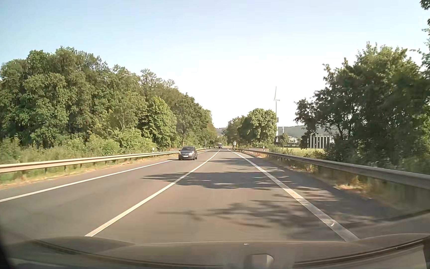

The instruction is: Follow the waypoints while adhering to traffic rules and regulations

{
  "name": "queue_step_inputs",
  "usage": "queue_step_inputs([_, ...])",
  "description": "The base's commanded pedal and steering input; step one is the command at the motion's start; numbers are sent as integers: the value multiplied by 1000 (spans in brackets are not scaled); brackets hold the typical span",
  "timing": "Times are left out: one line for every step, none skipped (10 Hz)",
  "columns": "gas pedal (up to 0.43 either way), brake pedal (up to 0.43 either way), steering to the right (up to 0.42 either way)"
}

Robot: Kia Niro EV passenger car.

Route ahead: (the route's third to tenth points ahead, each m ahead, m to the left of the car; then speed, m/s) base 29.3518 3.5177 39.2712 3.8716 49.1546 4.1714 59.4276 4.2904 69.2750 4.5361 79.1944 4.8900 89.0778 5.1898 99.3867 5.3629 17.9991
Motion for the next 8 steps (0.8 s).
queue_step_inputs([209,6,-6])
queue_step_inputs([209,6,-6])
queue_step_inputs([209,6,-6])
queue_step_inputs([209,6,-6])
queue_step_inputs([209,6,-5])
queue_step_inputs([209,6,-5])
queue_step_inputs([209,6,-4])
queue_step_inputs([209,6,-2])
